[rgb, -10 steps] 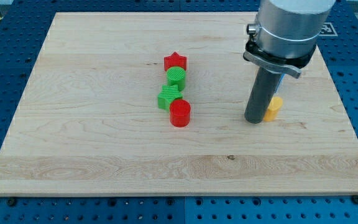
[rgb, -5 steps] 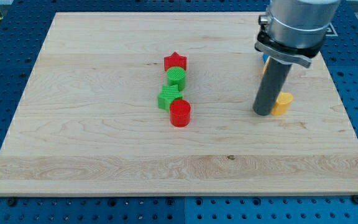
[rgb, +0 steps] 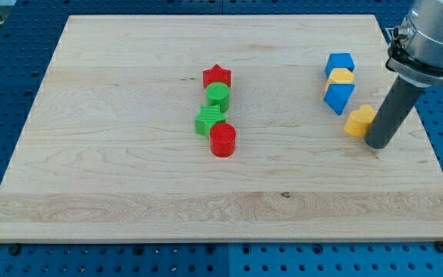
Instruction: Push the yellow heart towards the center right
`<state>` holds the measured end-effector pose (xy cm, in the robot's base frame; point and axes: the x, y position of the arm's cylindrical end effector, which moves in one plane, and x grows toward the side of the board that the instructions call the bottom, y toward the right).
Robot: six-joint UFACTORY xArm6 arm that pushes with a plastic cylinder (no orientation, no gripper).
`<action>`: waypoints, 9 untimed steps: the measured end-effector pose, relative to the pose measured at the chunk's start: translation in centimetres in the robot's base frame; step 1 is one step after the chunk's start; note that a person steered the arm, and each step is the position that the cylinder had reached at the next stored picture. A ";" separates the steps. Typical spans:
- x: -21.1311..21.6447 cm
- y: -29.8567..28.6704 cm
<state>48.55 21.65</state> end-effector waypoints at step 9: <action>-2.3 1.0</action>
